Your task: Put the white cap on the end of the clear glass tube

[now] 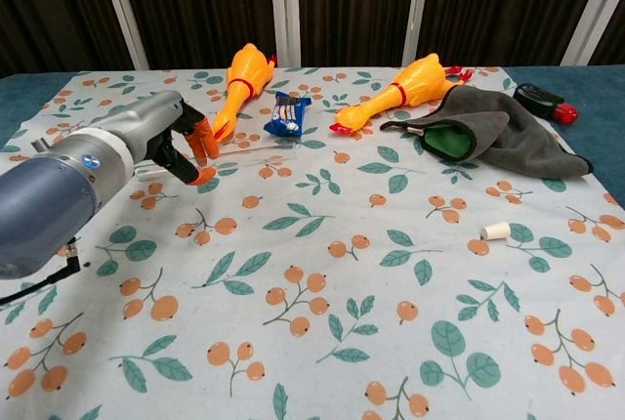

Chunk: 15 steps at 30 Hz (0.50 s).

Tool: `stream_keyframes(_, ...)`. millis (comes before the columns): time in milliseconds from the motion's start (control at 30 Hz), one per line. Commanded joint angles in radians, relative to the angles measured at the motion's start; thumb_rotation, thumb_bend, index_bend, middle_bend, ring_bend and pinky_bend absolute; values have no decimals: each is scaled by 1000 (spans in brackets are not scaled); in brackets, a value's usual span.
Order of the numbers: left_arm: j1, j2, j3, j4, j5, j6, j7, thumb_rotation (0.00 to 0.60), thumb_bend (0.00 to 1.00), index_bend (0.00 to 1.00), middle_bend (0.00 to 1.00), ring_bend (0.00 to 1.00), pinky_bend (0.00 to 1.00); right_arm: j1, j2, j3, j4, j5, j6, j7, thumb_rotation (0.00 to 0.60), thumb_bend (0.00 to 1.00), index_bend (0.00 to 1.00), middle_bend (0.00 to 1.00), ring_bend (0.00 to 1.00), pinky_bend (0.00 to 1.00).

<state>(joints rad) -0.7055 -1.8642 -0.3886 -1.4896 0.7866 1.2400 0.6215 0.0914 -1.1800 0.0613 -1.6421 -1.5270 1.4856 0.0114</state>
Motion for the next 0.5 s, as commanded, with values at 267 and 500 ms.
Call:
stream_keyframes(267, 7, 80, 17, 0, 121, -84, -177, 600, 789, 611, 483, 33, 0, 58, -56, 25, -7, 14, -62, -101, 600, 256, 0, 0, 0, 0)
stream_keyframes(500, -3, 105, 9, 45, 150, -135, -269, 600, 789, 611, 483, 33, 0, 112, -118, 59, -13, 68, -128, -186, 600, 257, 0, 0, 0, 0)
